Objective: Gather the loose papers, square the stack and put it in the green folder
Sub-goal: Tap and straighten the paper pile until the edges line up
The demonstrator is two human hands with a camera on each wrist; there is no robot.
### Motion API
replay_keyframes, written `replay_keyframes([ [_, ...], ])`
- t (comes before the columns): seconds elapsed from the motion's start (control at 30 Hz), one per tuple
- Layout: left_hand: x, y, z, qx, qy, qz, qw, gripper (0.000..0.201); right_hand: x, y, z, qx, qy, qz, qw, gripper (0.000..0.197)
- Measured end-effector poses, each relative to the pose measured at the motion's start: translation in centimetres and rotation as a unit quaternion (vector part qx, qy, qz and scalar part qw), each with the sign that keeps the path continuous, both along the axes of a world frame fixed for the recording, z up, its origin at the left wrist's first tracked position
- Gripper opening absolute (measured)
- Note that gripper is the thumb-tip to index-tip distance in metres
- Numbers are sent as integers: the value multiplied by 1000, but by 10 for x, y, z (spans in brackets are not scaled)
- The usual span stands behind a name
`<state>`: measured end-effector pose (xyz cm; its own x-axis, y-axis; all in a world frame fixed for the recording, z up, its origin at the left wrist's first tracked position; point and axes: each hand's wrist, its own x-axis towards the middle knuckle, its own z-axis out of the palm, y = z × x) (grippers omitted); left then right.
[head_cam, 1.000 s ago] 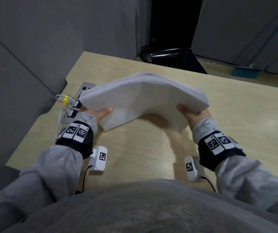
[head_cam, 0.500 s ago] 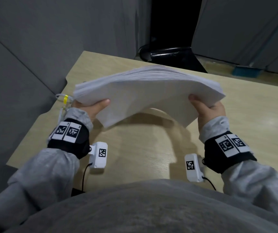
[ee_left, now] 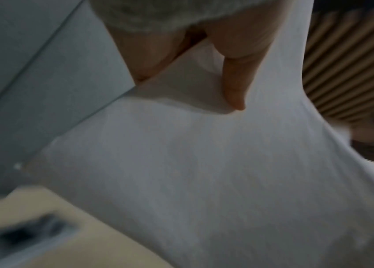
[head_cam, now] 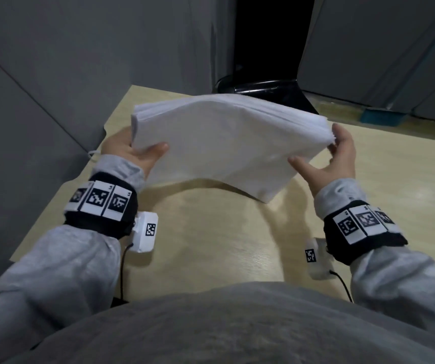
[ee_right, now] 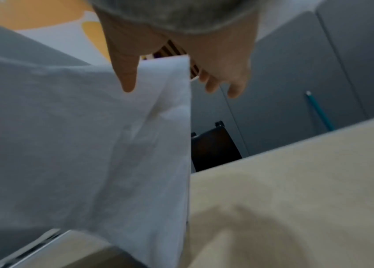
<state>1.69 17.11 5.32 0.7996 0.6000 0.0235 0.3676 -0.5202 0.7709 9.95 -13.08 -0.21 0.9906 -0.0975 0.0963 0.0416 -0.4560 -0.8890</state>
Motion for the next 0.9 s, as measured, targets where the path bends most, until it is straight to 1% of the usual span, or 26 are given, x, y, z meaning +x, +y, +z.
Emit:
replay_keyframes([
  [0.07,2,-11,24,76,-50,-41,995,26,2,6,13,-77,-85,27,993,93],
  [0.1,6,-14,32,99,-78,-80,989,12,0,14,21,-104,-125,56,985,92],
  [0.13,11,-18,39,126,-86,-123,981,4,-2,22,29,-120,-160,89,976,91],
  [0.17,17,-22,42,124,-76,-149,978,17,-6,31,39,-126,-187,123,966,89],
  [0.2,19,-28,46,161,-62,-193,966,25,-8,40,49,-127,-210,154,957,86],
  [0.23,18,-37,49,219,-36,-221,950,28,-11,48,59,-129,-229,181,948,81],
  [0.27,16,-42,52,259,-38,-247,933,24,-13,55,67,-134,-245,210,937,73],
  [0.3,17,-41,49,319,-38,-277,905,21,-12,60,72,-139,-249,244,927,61],
  [0.33,15,-41,48,340,-47,-301,889,22,-13,64,76,-148,-241,285,916,47],
  [0.37,15,-41,46,336,-46,-315,887,20,-12,66,76,-173,-221,316,906,38],
  [0.4,16,-42,46,330,-54,-306,891,18,-15,67,77,-183,-203,328,904,38],
  [0.43,18,-41,47,322,-38,-288,901,15,-14,66,73,-155,-190,323,914,41],
  [0.47,19,-37,47,324,-27,-266,907,13,-13,65,70,-95,-182,305,930,40],
  [0.53,22,-23,49,323,25,-198,925,13,-11,58,68,21,-133,256,957,30],
  [0.57,21,-15,50,314,49,-164,934,15,-10,54,68,48,-113,227,966,26],
  [0.63,21,-6,45,297,72,-116,945,20,-14,53,73,71,-66,173,980,24],
  [0.67,21,-6,43,281,64,-96,953,21,-15,51,71,77,-77,159,981,24],
  [0.73,19,-11,38,201,12,-59,978,18,-19,51,73,72,-94,142,983,25],
  [0.77,19,-14,36,149,-30,-46,987,15,-17,51,72,84,-97,125,984,18],
  [0.8,16,-18,38,102,-78,-40,991,12,-17,50,75,103,-92,106,985,8],
  [0.83,15,-22,42,53,-134,-45,989,11,-17,48,77,124,-95,79,985,14],
  [0.87,14,-24,46,2,-194,-63,979,14,-17,47,80,138,-112,62,982,22],
  [0.9,13,-26,50,-50,-256,-93,961,19,-18,46,84,159,-130,49,977,22],
])
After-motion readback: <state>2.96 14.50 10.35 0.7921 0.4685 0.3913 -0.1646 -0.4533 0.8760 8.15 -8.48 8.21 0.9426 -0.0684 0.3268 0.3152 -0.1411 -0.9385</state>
